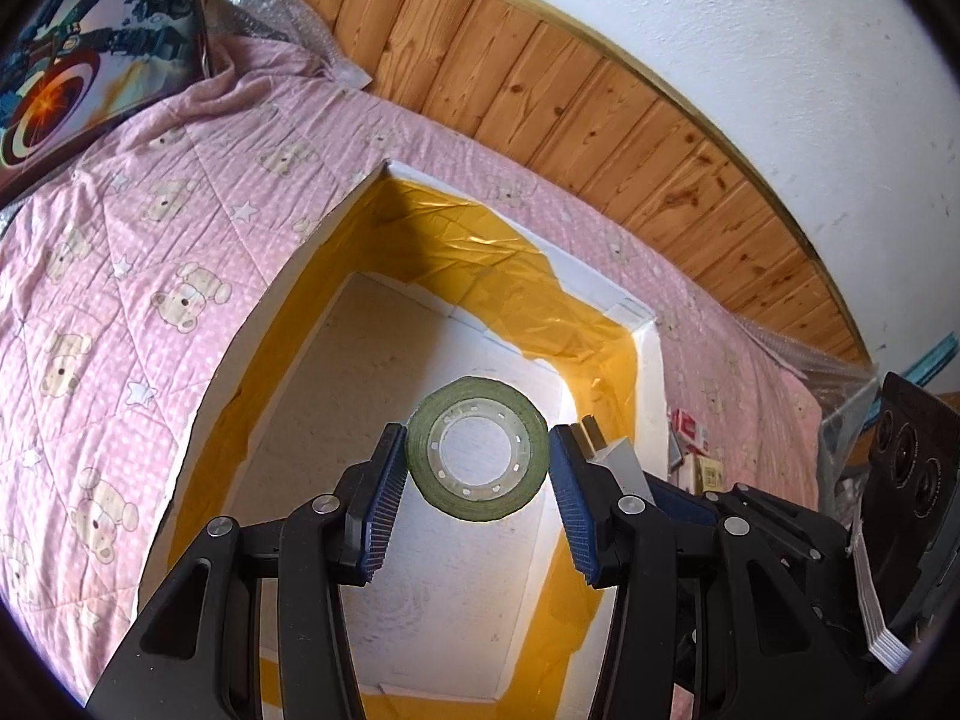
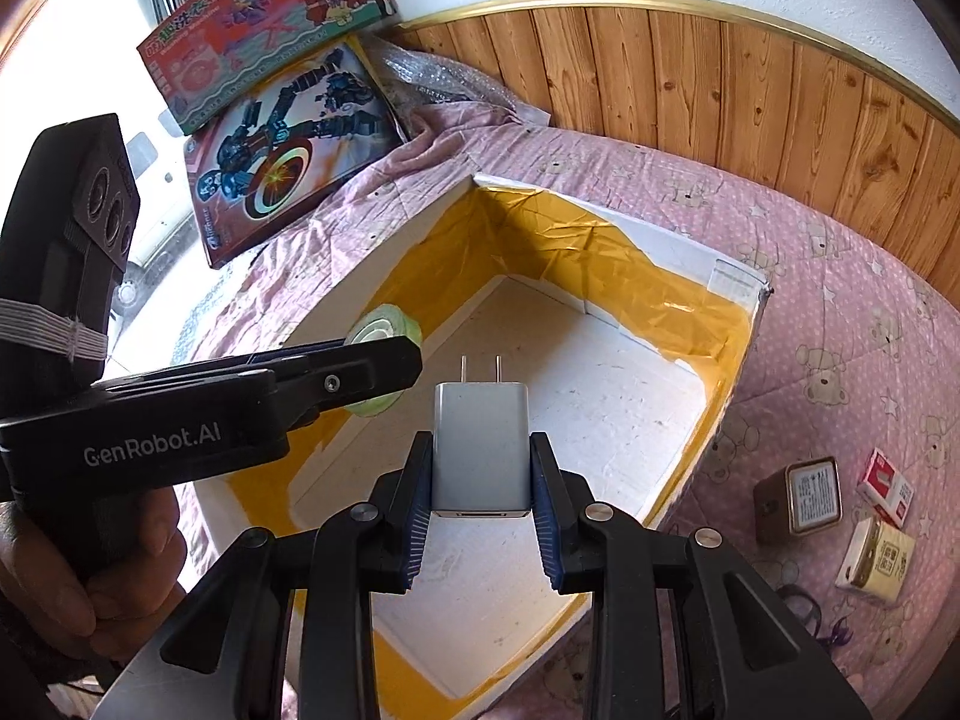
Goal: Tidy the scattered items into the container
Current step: 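Carry the tape roll and charger with both tools over the box, then open the left tool releasing the tape while the right tool releases the charger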
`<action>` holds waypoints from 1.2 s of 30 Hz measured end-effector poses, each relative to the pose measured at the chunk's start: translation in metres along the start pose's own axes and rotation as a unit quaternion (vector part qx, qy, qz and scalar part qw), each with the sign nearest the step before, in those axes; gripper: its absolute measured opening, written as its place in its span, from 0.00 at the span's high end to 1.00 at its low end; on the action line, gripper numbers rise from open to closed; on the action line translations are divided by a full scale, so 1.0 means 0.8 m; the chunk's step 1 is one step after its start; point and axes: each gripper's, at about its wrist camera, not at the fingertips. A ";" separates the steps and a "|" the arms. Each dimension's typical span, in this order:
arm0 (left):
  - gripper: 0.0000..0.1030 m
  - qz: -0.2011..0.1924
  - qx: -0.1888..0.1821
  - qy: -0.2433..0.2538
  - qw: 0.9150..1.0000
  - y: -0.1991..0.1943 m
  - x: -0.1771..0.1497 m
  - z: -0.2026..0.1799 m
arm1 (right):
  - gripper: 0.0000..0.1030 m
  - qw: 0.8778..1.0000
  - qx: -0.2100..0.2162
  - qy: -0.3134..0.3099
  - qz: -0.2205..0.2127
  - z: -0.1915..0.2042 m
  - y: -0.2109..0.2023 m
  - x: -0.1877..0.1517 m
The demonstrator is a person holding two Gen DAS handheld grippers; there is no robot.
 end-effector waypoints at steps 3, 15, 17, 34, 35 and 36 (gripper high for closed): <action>0.52 0.012 0.007 -0.006 1.000 0.015 0.008 0.002 | 0.69 1.000 -0.008 0.000 0.009 -0.009 0.013 0.010; 0.52 0.055 0.020 -0.032 0.998 0.072 0.047 0.010 | 0.69 0.997 -0.049 -0.012 0.057 -0.031 0.069 0.043; 0.52 0.061 0.021 -0.036 0.997 0.081 0.051 0.012 | 0.69 0.996 -0.052 -0.011 0.066 -0.035 0.077 0.048; 0.52 0.094 0.057 -0.035 0.993 0.147 0.066 0.022 | 0.69 0.982 -0.099 -0.057 0.148 -0.046 0.144 0.084; 0.52 0.094 0.058 -0.033 0.993 0.150 0.067 0.023 | 0.69 0.981 -0.102 -0.059 0.152 -0.047 0.148 0.084; 0.52 0.095 0.060 -0.031 0.993 0.152 0.068 0.023 | 0.69 0.981 -0.102 -0.059 0.157 -0.048 0.152 0.084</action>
Point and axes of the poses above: each gripper's, at about its wrist camera, not at the fingertips, and y roughly the way its jaws point, z to its left, x to its top
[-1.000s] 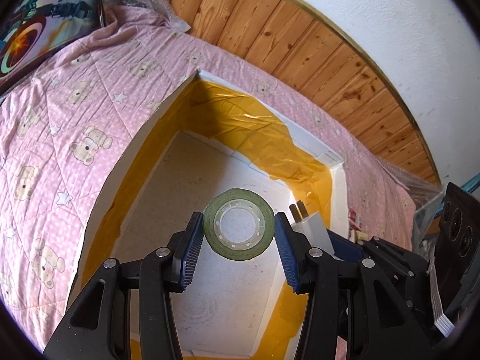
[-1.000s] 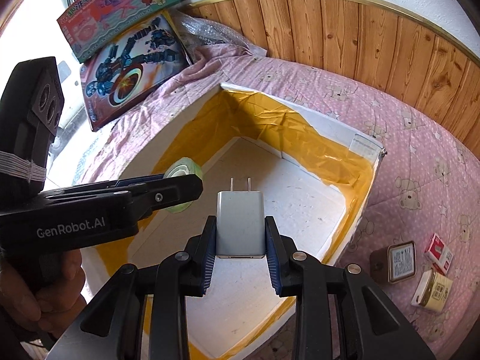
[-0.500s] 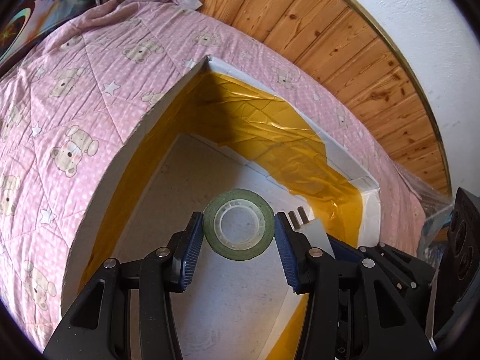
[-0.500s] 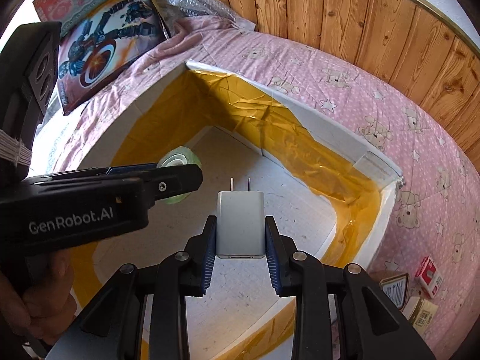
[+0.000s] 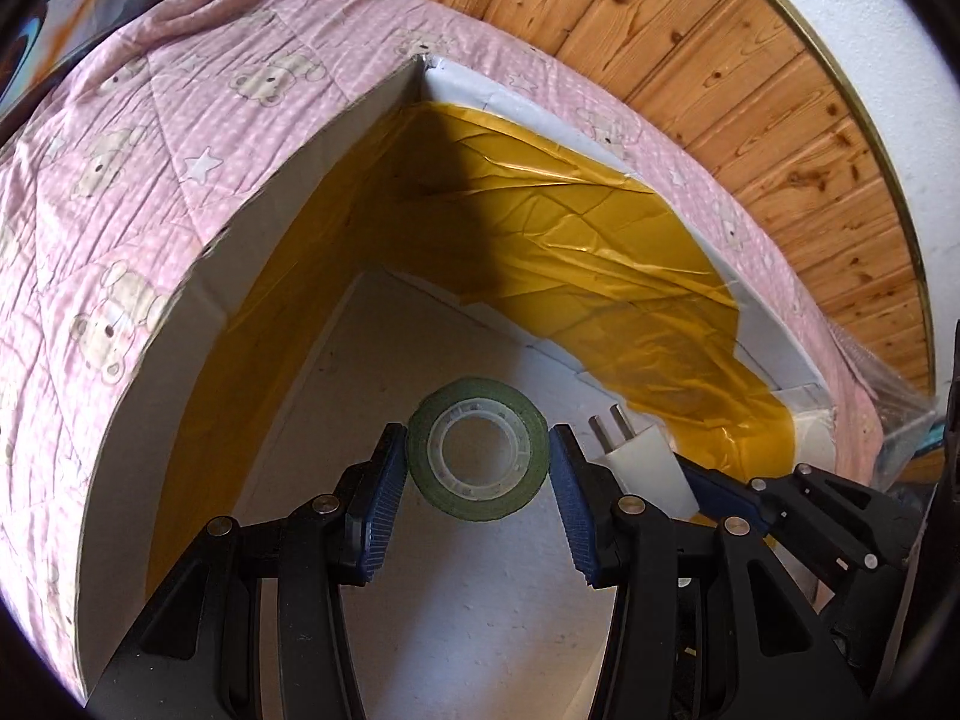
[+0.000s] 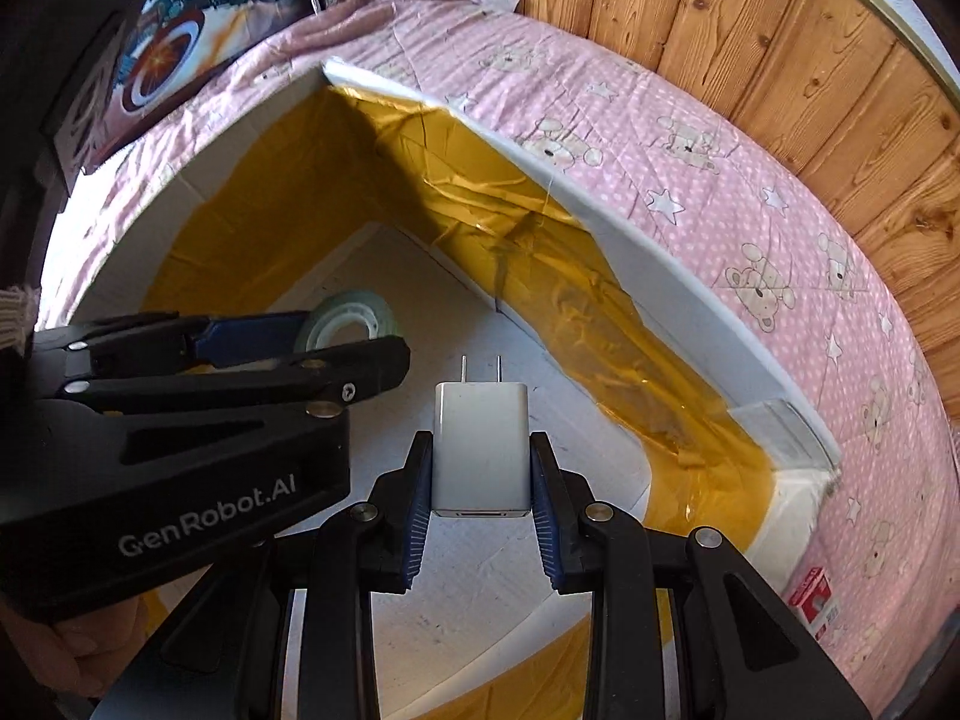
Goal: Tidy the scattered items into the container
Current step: 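Open the left tool releasing the tape while the right tool releases the charger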
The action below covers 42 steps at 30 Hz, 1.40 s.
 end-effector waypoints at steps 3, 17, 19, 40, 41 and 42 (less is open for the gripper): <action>0.51 0.003 0.004 0.009 1.000 0.009 0.005 -0.003 | 0.69 1.000 -0.001 -0.002 0.006 0.001 0.001 0.003; 0.50 0.004 0.017 0.023 1.000 -0.005 -0.005 0.003 | 0.67 0.999 0.017 0.024 -0.017 0.005 -0.035 -0.022; 0.50 0.002 0.019 0.030 0.999 -0.013 -0.010 0.003 | 0.67 0.999 0.023 0.025 -0.020 0.010 -0.041 -0.030; 0.50 -0.030 0.050 0.082 0.995 -0.105 -0.096 -0.023 | 0.66 0.997 0.038 0.018 -0.064 0.047 -0.094 -0.096; 0.50 -0.031 0.050 0.085 0.995 -0.109 -0.101 -0.025 | 0.66 0.997 0.039 0.018 -0.067 0.049 -0.097 -0.100; 0.50 -0.032 0.051 0.088 0.994 -0.113 -0.104 -0.026 | 0.66 0.997 0.039 0.019 -0.069 0.051 -0.098 -0.104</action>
Point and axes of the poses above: each gripper's, at about its wrist camera, not at the fingertips, and y roughly the way its jaws point, z to its left, x to its top
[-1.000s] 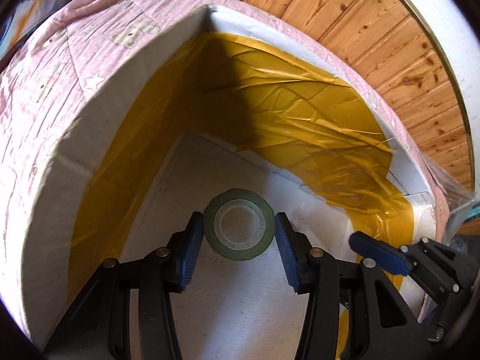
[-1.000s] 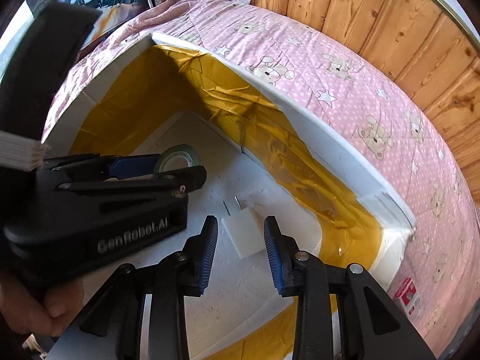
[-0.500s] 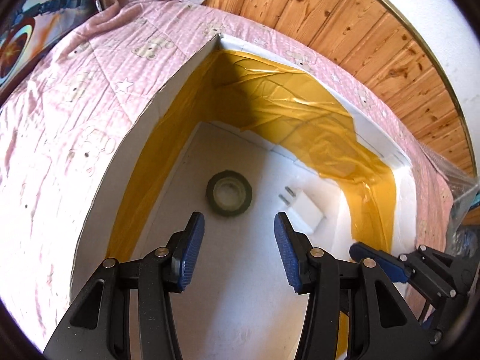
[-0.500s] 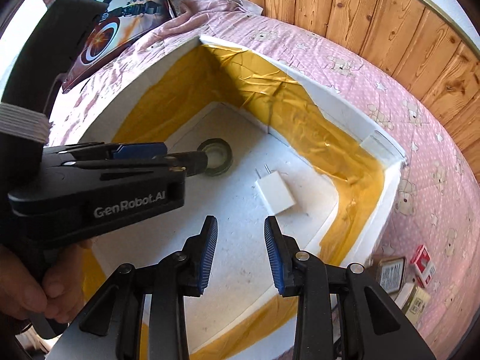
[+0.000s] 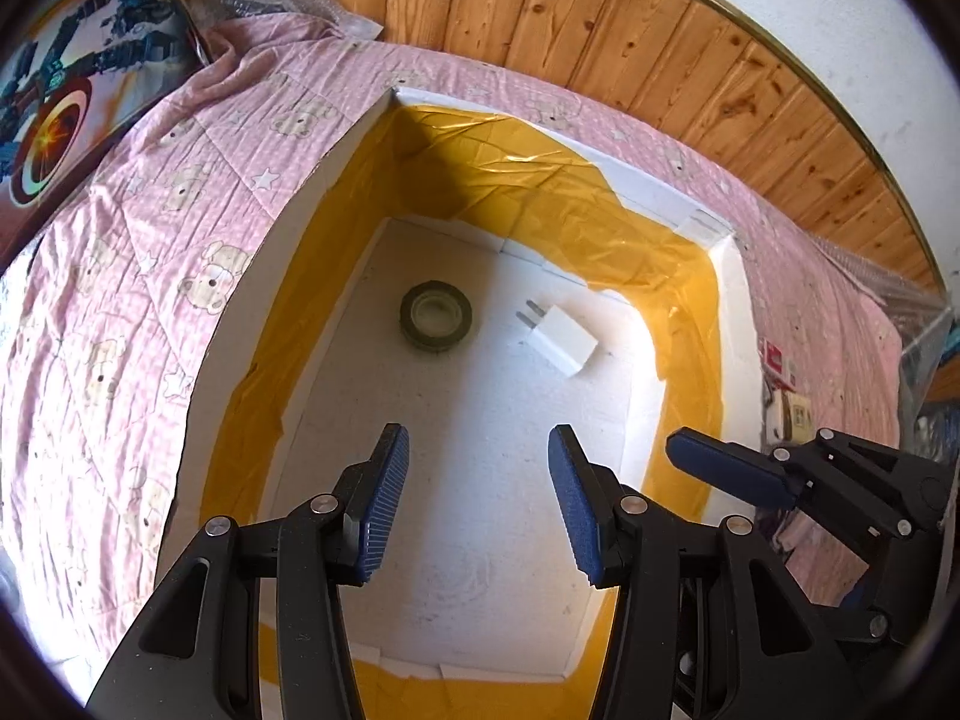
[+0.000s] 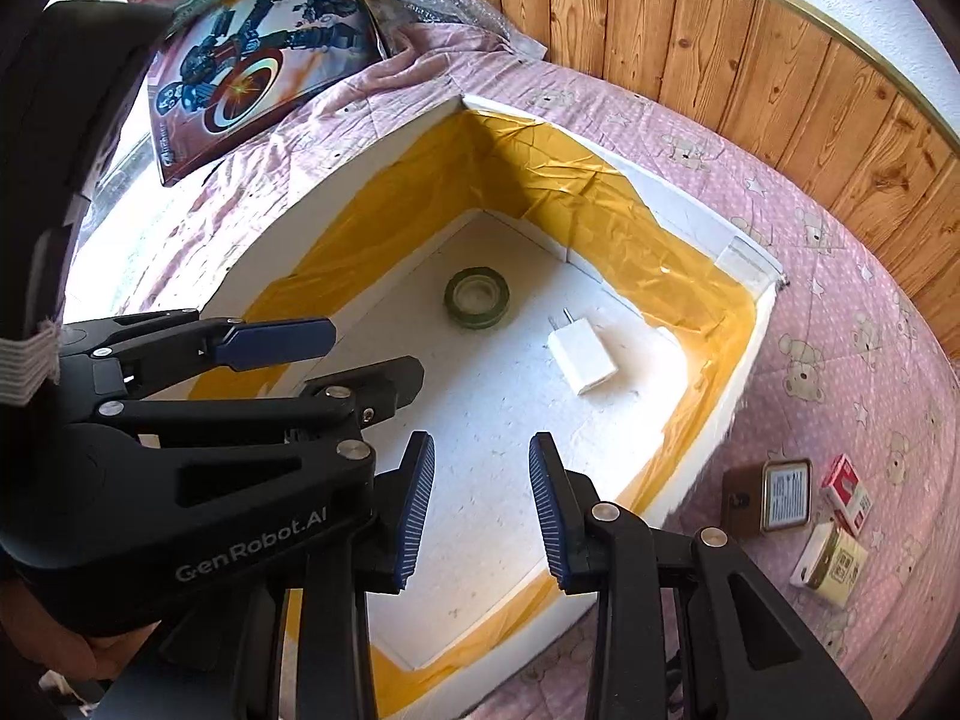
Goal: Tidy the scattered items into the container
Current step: 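Open the left tool releasing the tape while the right tool releases the charger, then withdraw both tools from the box back toward the remaining items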
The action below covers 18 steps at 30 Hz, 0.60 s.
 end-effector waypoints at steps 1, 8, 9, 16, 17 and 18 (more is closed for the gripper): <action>0.50 -0.001 0.001 0.002 1.000 -0.003 -0.002 -0.002 | 0.66 1.000 0.001 0.000 -0.001 0.001 -0.001 -0.002; 0.50 -0.012 0.002 0.012 1.000 -0.028 -0.020 -0.012 | 0.66 1.000 0.008 -0.001 -0.012 0.010 -0.019 -0.025; 0.50 -0.013 0.003 0.014 1.000 -0.031 -0.023 -0.014 | 0.66 1.000 0.009 -0.001 -0.014 0.012 -0.022 -0.028; 0.50 -0.019 -0.002 0.018 1.000 -0.048 -0.044 -0.020 | 0.65 0.999 0.017 -0.009 -0.038 0.028 -0.041 -0.050; 0.50 -0.020 -0.004 0.016 1.000 -0.050 -0.047 -0.019 | 0.65 0.999 0.017 -0.008 -0.045 0.031 -0.045 -0.055; 0.50 -0.021 -0.005 0.014 1.000 -0.051 -0.050 -0.019 | 0.65 0.999 0.016 -0.008 -0.051 0.034 -0.047 -0.058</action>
Point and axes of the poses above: each gripper's, at about its wrist camera, not at the fingertips, and y roughly the way its jaws point, z to its left, x to its top
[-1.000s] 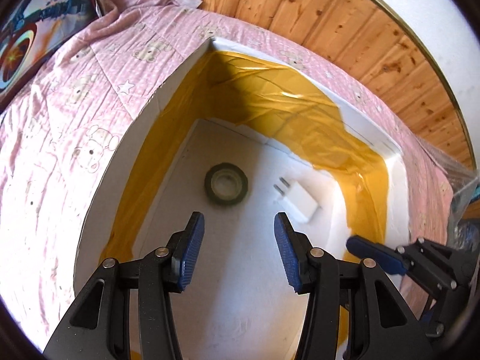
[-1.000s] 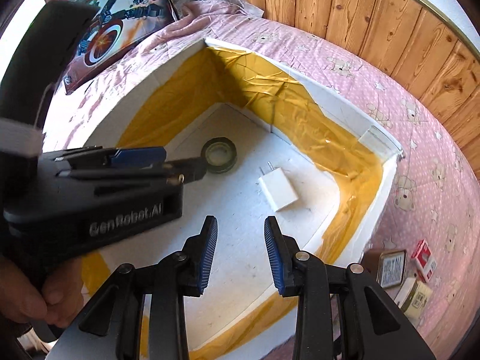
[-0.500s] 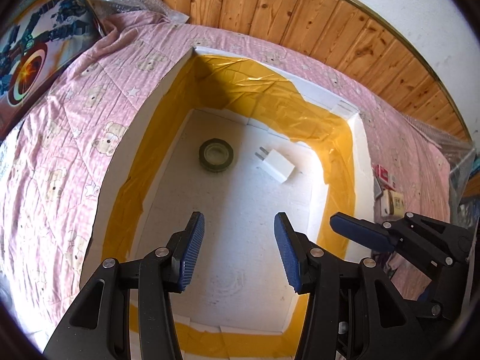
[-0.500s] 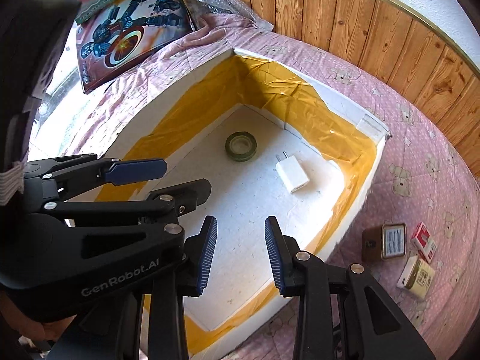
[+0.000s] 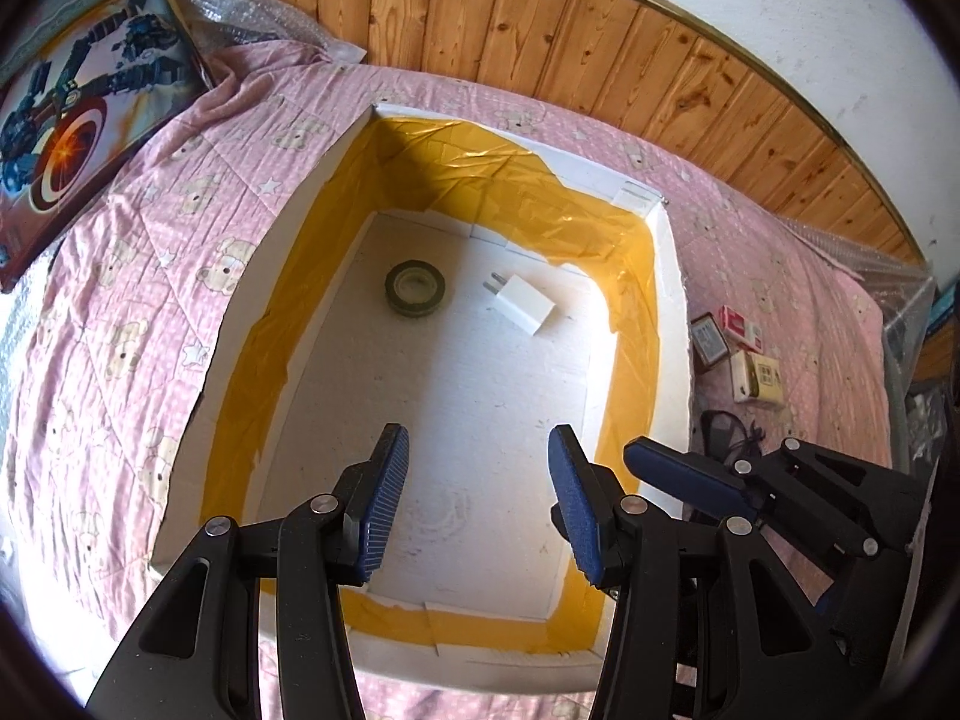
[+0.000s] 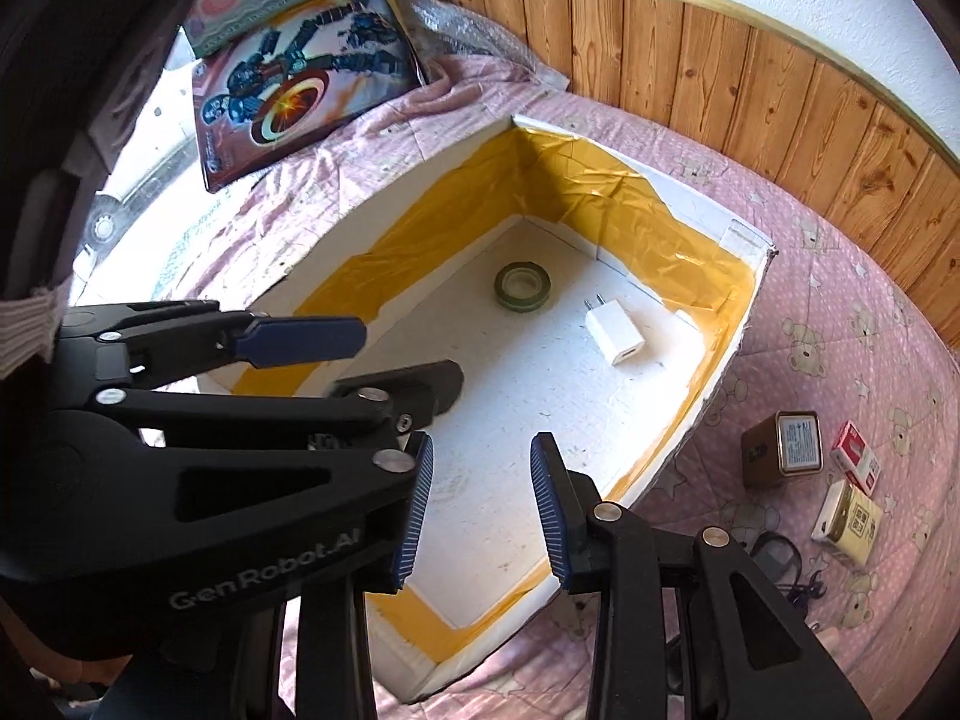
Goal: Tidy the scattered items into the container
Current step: 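Withdraw both tools from the box back toward the remaining items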
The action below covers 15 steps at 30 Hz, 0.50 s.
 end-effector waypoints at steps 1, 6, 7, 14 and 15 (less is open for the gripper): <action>0.50 -0.001 -0.002 -0.002 1.000 -0.002 -0.003 0.000 | 0.65 1.000 0.000 -0.002 -0.009 0.004 -0.004 -0.005; 0.50 -0.008 -0.011 -0.010 1.000 -0.013 -0.025 -0.001 | 0.64 0.999 -0.002 -0.002 -0.042 0.021 -0.019 -0.030; 0.50 -0.008 -0.013 -0.012 1.000 -0.015 -0.030 -0.001 | 0.64 0.999 -0.002 -0.003 -0.048 0.024 -0.022 -0.035; 0.50 -0.018 -0.025 -0.026 0.999 -0.031 -0.060 -0.003 | 0.64 0.996 0.001 -0.008 -0.089 0.045 -0.044 -0.066; 0.50 -0.020 -0.025 -0.028 0.999 -0.033 -0.063 -0.003 | 0.64 0.996 0.004 -0.007 -0.092 0.046 -0.046 -0.069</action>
Point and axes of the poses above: each gripper's, at about its wrist camera, not at the fingertips, and y roughly the way its jaws point, z to its left, x to its top
